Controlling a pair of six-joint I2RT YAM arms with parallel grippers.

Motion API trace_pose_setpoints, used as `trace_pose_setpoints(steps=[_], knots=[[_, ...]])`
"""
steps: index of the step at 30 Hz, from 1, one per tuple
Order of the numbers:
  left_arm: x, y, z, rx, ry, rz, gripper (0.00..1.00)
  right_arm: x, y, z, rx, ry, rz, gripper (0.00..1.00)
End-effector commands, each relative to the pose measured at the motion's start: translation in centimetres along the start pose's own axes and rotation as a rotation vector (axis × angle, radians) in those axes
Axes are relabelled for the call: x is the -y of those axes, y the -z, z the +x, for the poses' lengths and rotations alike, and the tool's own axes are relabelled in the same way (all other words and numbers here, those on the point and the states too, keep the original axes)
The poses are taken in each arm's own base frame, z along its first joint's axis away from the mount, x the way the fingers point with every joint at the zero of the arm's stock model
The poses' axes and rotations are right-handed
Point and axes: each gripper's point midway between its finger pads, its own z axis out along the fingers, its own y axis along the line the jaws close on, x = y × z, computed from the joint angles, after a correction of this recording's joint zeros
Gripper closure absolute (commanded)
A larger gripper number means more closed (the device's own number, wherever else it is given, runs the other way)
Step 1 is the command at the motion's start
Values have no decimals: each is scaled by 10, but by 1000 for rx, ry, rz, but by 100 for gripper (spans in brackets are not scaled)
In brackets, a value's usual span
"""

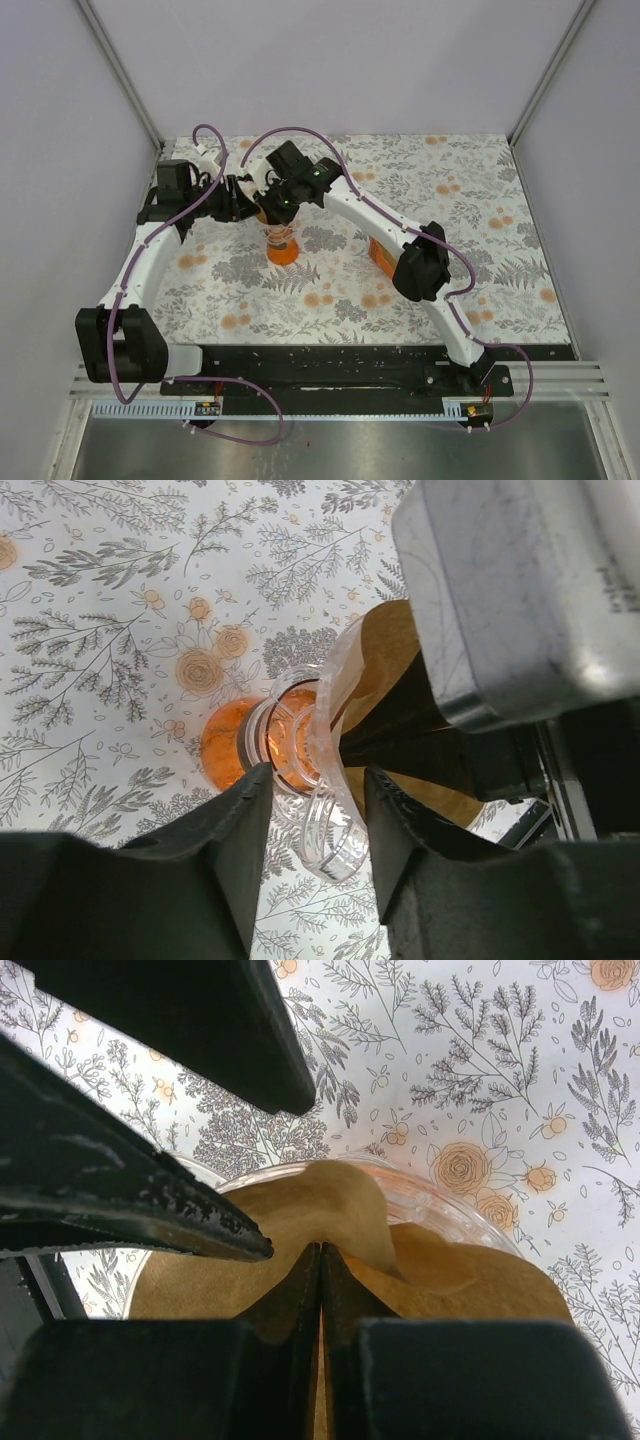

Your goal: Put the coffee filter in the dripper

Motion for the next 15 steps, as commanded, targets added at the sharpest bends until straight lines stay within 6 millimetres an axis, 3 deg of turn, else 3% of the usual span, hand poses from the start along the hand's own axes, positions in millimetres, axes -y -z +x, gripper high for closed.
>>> trace_pose_setpoints(steps=[1, 9, 15], knots=[[-2, 7, -3, 8, -17, -4, 61, -14, 21, -23, 56, 32, 5, 90], [2, 10, -3, 9, -6, 26, 73, -14, 47, -48, 144, 45, 42, 75], [6, 14, -6, 22, -20, 33, 75, -13, 53, -54, 172, 38, 66, 68]])
